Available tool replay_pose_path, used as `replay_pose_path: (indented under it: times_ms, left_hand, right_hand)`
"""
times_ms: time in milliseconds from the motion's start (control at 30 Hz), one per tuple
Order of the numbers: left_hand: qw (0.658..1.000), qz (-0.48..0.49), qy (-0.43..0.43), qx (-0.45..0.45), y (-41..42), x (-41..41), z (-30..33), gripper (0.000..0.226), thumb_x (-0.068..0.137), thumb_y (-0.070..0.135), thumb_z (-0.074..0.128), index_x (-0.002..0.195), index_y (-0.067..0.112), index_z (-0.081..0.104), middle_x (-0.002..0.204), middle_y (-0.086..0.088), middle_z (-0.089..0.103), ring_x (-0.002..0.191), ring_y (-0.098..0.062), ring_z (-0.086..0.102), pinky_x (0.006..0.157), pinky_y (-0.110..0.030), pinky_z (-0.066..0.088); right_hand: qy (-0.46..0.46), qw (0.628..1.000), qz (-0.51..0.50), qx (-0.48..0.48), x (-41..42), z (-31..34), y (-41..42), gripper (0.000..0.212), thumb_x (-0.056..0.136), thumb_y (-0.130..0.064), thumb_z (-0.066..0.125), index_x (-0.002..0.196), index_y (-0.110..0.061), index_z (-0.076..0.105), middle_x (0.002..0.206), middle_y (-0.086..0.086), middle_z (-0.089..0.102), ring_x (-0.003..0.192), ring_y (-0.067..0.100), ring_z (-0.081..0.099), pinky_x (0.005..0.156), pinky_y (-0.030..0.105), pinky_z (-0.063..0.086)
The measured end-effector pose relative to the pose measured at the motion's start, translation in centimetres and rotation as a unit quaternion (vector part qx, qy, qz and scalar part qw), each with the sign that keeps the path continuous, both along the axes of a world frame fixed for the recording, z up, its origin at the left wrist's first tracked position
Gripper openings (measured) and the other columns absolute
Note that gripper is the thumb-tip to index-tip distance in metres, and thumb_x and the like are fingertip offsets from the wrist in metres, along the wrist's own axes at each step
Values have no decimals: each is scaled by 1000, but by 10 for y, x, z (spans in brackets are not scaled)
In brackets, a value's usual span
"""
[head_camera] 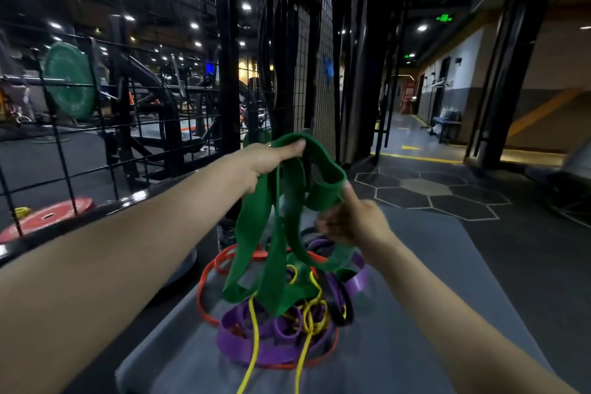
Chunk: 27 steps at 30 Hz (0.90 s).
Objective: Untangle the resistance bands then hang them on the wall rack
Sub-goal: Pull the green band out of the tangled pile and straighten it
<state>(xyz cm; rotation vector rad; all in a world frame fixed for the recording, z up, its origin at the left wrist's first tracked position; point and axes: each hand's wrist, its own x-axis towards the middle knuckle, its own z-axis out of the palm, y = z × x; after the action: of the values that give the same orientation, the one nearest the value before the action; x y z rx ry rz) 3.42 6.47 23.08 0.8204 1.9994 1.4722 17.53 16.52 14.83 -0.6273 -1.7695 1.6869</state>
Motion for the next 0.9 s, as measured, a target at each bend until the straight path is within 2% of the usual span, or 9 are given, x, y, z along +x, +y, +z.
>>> replay_pose_path:
  times_ms: [133, 200, 300, 367, 467, 567, 633, 800, 900]
  left_hand:
    - [992, -33, 73, -96, 25, 12, -28, 80, 64, 45, 80, 127, 5, 51, 126, -8, 53, 113, -28, 52, 95, -37, 44]
    - [978, -59, 138, -145, 40, 21, -44, 66, 61, 36, 84, 115, 6, 61, 115, -9, 62, 102, -27, 59, 82, -32, 49]
    - [966, -106, 172, -159, 56, 36, -60, 66, 41, 29, 81, 102, 7, 67, 101, -11, 69, 89, -27, 65, 77, -33, 52]
    - [962, -138, 183, -148, 57, 47, -62, 62, 39, 26, 75, 98, 10, 65, 94, -14, 70, 84, -28, 68, 79, -41, 57]
    - [964, -161, 172, -127, 51, 45, -66, 46, 54, 12, 77, 98, 10, 61, 90, -14, 68, 78, -28, 67, 75, -44, 57]
    - [954, -184, 217, -95, 38, 41, -81, 44, 65, 4, 77, 104, 12, 58, 81, 4, 64, 70, -8, 61, 65, -21, 52]
    - [956, -170, 234, -54, 30, 45, -93, 45, 68, 4, 78, 105, 15, 56, 83, 10, 64, 72, -1, 59, 61, -11, 46]
    - [916, -83, 380, -95, 11, 36, -145, 48, 68, 21, 77, 108, 11, 53, 102, -3, 63, 95, -22, 62, 79, -36, 50]
    - [879, -6, 457, -136, 10, 27, -179, 61, 68, 35, 76, 116, 12, 47, 111, -6, 62, 103, -27, 60, 82, -36, 46]
  right_hand:
    - [-98, 906, -277, 306, 30, 7, 35, 22, 87, -17, 54, 75, -3, 65, 74, 9, 66, 73, 28, 61, 64, 30, 42]
    - [-103, 890, -223, 383, 36, 14, 38, 23, 84, -9, 57, 105, -6, 64, 101, 9, 66, 97, 26, 61, 79, 28, 43]
    - [-184, 870, -18, 457, 28, 13, 35, 73, 80, -16, 68, 142, -7, 32, 144, 11, 40, 133, 25, 37, 108, 31, 32]
    - [-221, 851, 39, 474, 20, 5, 36, 86, 75, -16, 71, 146, -8, 23, 147, 11, 35, 135, 27, 34, 110, 34, 32]
    - [-185, 861, 38, 472, 16, -3, 38, 64, 75, -9, 67, 134, -11, 43, 127, 9, 55, 116, 23, 52, 88, 20, 41]
    - [-147, 861, 26, 486, 13, -2, 33, 36, 79, -5, 61, 115, -11, 59, 104, 4, 65, 96, 18, 59, 65, 14, 36]
    - [-146, 857, 7, 494, 9, -6, 30, 28, 80, -3, 57, 106, -11, 63, 101, 10, 68, 94, 24, 61, 71, 28, 44]
    - [-111, 915, -131, 364, 18, -4, 51, 17, 89, -2, 49, 95, -5, 65, 92, 15, 69, 88, 30, 65, 81, 44, 54]
    - [-88, 932, -144, 320, 24, 7, 56, 18, 90, -1, 49, 91, -7, 66, 86, 12, 69, 82, 24, 65, 76, 38, 54]
